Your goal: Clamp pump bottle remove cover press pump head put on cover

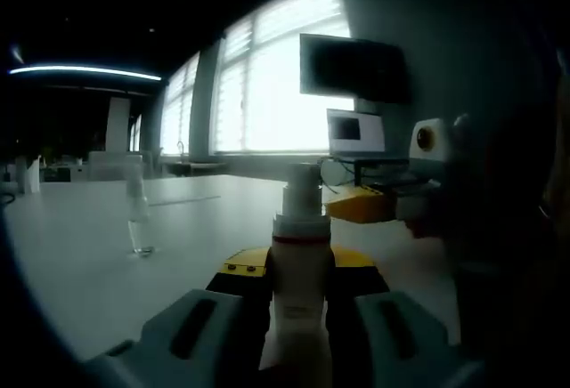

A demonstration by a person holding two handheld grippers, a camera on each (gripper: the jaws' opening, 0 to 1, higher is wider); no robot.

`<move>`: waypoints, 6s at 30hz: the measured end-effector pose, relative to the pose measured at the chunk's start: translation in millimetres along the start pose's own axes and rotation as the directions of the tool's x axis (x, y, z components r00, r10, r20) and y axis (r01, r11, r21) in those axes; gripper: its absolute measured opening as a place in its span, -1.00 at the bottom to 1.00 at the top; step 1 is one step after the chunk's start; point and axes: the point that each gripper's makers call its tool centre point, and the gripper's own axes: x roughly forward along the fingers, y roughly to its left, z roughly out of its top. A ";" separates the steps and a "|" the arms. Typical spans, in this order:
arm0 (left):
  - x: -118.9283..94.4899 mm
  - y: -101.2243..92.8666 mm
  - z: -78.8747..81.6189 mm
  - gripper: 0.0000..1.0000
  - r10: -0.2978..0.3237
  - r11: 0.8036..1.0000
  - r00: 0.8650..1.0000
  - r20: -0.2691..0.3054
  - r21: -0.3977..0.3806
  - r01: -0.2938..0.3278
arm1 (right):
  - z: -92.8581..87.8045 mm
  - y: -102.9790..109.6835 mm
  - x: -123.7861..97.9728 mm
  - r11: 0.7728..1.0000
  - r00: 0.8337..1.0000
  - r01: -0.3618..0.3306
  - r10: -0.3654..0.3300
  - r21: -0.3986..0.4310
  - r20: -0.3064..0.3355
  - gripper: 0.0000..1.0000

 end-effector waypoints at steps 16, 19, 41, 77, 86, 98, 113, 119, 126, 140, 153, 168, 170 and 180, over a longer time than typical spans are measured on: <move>0.0 0.0 0.0 -0.72 0.000 1.000 1.000 0.000 0.001 0.000 | -13.4 23.0 2.5 0.993 0.996 -0.086 0.083 -0.081 -0.033 -1.00; -0.1 -0.3 -0.1 -0.72 0.000 1.000 1.000 0.000 0.001 0.000 | -17.0 22.4 2.1 0.993 0.996 -0.087 0.084 -0.081 -0.043 -1.00; 0.0 1.3 -0.3 -0.72 -0.001 1.000 1.000 0.001 0.000 0.001 | -38.5 25.4 1.8 0.992 0.988 -0.119 0.115 -0.043 -0.100 -1.00; -0.3 1.0 -0.3 -0.72 -0.002 1.000 1.000 0.001 -0.001 0.002 | -37.5 24.4 0.5 0.990 0.989 -0.106 0.095 -0.091 -0.117 -1.00; -0.1 0.6 -0.5 -0.72 -0.001 1.000 1.000 0.001 -0.002 0.001 | -24.2 19.8 -9.5 0.988 0.989 -0.102 0.088 -0.114 -0.123 -1.00; -0.7 1.2 -0.4 -0.72 0.004 1.000 1.000 0.000 -0.002 -0.004 | -6.7 10.4 -15.5 0.977 0.984 -0.104 0.074 -0.187 -0.159 -1.00; -0.4 0.8 -0.5 -0.72 0.004 1.000 1.000 0.000 -0.007 -0.004 | 23.5 19.8 -10.3 0.950 0.966 -0.216 0.174 -0.225 -0.190 -1.00; -0.4 0.5 -0.4 -0.72 0.005 1.000 1.000 0.000 -0.006 -0.005 | 38.9 18.2 -6.2 0.934 0.957 -0.246 0.192 -0.260 -0.216 -1.00; -0.6 0.4 -0.1 -0.72 0.005 1.000 1.000 0.000 -0.005 -0.005 | 50.2 24.6 -2.8 0.911 0.937 -0.301 0.226 -0.282 -0.268 -1.00; -0.8 1.4 0.1 -0.72 0.005 1.000 1.000 0.000 -0.005 -0.005 | 61.4 35.0 4.9 0.862 0.889 -0.399 0.280 -0.313 -0.364 -1.00; -1.0 1.8 0.0 -0.72 0.004 1.000 1.000 0.000 -0.008 -0.004 | 74.8 36.6 10.8 0.828 0.849 -0.460 0.304 -0.320 -0.433 -1.00; -1.6 1.2 -0.1 -0.72 0.002 1.000 1.000 0.000 -0.008 -0.002 | 92.8 48.9 24.5 0.737 0.781 -0.560 0.318 -0.378 -0.537 -1.00; -1.6 1.0 -0.1 -0.72 0.002 1.000 1.000 0.000 -0.009 -0.002 | 95.7 50.5 27.8 0.735 0.783 -0.560 0.319 -0.382 -0.534 -1.00; -1.9 1.0 0.0 -0.72 0.002 1.000 1.000 0.000 -0.010 -0.002 | 93.2 57.9 32.2 0.700 0.723 -0.618 0.326 -0.359 -0.609 -1.00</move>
